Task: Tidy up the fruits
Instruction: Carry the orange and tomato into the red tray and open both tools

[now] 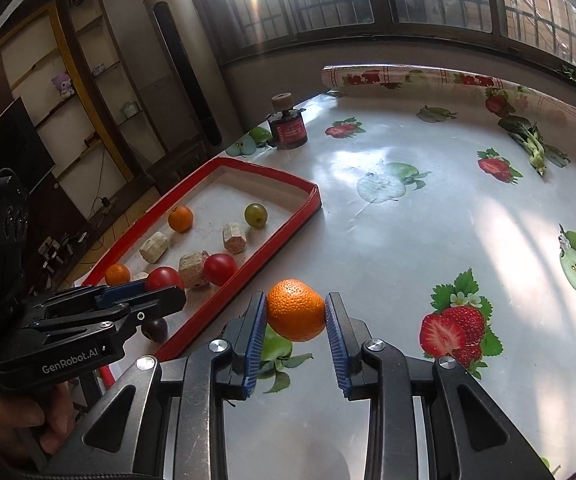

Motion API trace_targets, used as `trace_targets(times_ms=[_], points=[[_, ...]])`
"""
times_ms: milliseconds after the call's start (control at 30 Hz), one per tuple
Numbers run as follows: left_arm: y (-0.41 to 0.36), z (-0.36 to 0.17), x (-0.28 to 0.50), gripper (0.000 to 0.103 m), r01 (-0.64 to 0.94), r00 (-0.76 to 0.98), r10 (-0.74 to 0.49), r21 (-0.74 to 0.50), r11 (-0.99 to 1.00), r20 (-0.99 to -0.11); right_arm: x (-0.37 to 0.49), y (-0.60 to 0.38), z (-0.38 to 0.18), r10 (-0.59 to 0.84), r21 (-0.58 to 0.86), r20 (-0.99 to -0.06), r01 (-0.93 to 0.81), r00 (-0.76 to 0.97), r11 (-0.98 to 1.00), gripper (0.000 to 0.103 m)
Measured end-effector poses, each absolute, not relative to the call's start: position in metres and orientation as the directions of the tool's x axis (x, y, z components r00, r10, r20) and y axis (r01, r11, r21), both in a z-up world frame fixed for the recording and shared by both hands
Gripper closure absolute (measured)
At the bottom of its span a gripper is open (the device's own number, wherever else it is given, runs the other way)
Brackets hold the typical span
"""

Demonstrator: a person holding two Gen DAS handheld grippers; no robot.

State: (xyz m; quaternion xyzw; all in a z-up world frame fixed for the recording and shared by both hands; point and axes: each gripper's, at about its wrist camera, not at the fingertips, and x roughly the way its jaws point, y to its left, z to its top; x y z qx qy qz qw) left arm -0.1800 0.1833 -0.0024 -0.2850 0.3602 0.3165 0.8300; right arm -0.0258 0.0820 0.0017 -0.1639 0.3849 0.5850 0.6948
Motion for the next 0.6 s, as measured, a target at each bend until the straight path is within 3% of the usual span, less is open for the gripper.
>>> trace_targets(times_ms=[600], points=[[0.227, -0.007, -0.213, 0.072, -0.79, 0.5, 0.365, -0.241, 0.564, -0.785, -0.051, 0.142, -0.01, 0.67, 0.229, -0.741, -0.954, -0.043, 0.192, 0.073]])
